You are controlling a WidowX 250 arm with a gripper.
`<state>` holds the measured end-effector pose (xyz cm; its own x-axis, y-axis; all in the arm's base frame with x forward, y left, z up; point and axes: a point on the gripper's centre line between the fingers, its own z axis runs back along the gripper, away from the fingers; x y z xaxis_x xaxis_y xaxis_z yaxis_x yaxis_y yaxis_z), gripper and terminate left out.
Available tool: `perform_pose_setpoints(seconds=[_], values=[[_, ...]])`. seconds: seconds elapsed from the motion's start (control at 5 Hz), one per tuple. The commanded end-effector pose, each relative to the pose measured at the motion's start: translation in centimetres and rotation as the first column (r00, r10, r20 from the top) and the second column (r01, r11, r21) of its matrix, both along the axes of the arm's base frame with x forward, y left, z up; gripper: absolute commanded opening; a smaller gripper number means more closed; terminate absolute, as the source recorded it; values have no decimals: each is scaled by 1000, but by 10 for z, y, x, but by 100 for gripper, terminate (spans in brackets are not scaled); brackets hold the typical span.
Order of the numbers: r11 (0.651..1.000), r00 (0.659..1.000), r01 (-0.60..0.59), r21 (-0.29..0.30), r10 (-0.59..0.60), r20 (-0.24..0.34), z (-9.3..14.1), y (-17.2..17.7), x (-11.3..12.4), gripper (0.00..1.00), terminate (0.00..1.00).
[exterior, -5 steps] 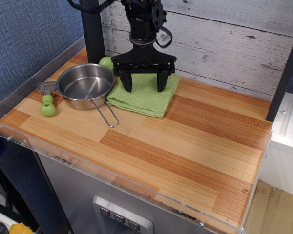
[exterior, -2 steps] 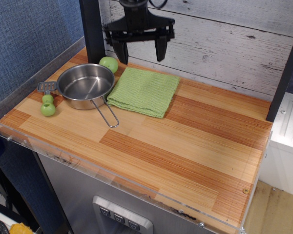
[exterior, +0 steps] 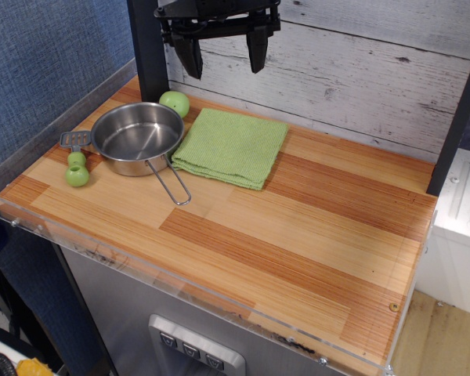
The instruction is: Move the towel next to the pan.
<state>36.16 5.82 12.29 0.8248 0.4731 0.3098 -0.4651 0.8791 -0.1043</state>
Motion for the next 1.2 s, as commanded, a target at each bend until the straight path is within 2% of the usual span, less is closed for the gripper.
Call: perform_pose_setpoints(seconds=[0.0, 0.8, 1.0], values=[[1000, 997, -12, 13, 11, 78, 26, 6, -9, 100, 0], [1000, 997, -12, 13, 11, 78, 26, 6, -9, 100, 0], [1000, 997, -12, 13, 11, 78, 26, 6, -9, 100, 100]])
